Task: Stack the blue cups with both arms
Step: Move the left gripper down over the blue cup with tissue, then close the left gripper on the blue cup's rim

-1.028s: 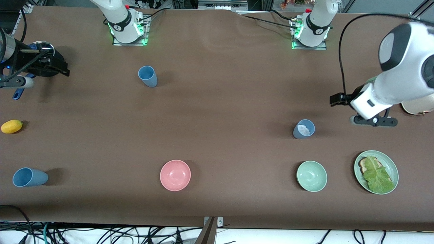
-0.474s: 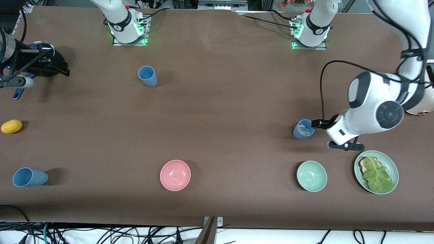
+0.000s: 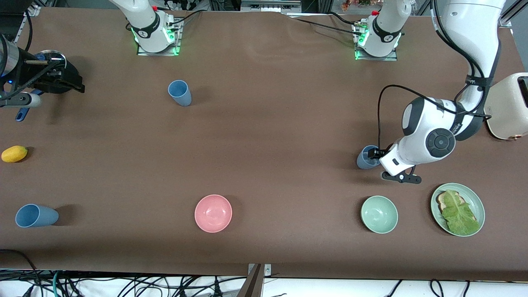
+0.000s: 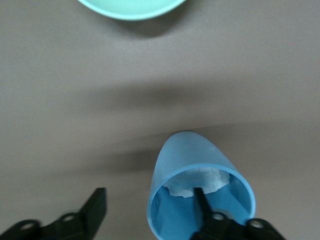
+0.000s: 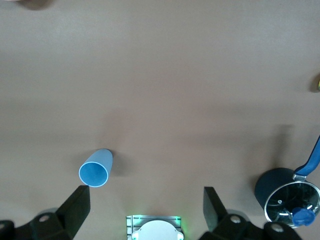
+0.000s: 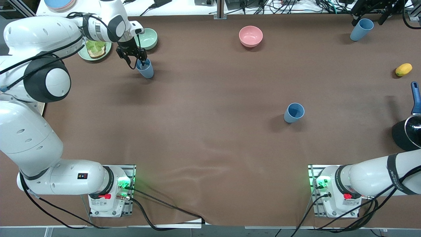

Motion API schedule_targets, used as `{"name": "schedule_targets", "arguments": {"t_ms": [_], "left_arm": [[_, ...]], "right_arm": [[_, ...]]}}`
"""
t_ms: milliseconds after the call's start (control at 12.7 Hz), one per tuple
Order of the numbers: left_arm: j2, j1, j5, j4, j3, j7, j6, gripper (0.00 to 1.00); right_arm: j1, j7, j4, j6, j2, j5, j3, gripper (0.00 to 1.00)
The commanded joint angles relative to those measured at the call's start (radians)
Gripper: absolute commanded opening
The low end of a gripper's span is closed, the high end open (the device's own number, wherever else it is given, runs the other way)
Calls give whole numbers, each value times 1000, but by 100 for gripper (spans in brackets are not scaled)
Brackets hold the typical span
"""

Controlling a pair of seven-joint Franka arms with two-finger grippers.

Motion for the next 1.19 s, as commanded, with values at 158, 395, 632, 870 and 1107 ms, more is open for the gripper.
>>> {"name": "schedule_targets", "arguments": {"t_ms": [158, 395, 632, 870, 1107], "left_arm": [[-1, -4, 18, -4, 3, 31, 8, 0], [-4, -5, 16, 6, 3, 28, 6, 0], [-10, -7, 12, 37, -41, 0, -4, 0], [-10, -10, 2, 82, -132, -134, -35, 0], [-6, -118, 4, 147, -169, -349, -98, 0]], "right_arm": [[-6, -17, 24, -20, 7, -9, 8, 100], [-6, -17, 24, -20, 7, -9, 8, 100], [-6, -17, 24, -20, 7, -9, 8, 100], [-6, -17, 24, -20, 7, -9, 8, 100], [-6, -17, 24, -20, 7, -9, 8, 100]]}}
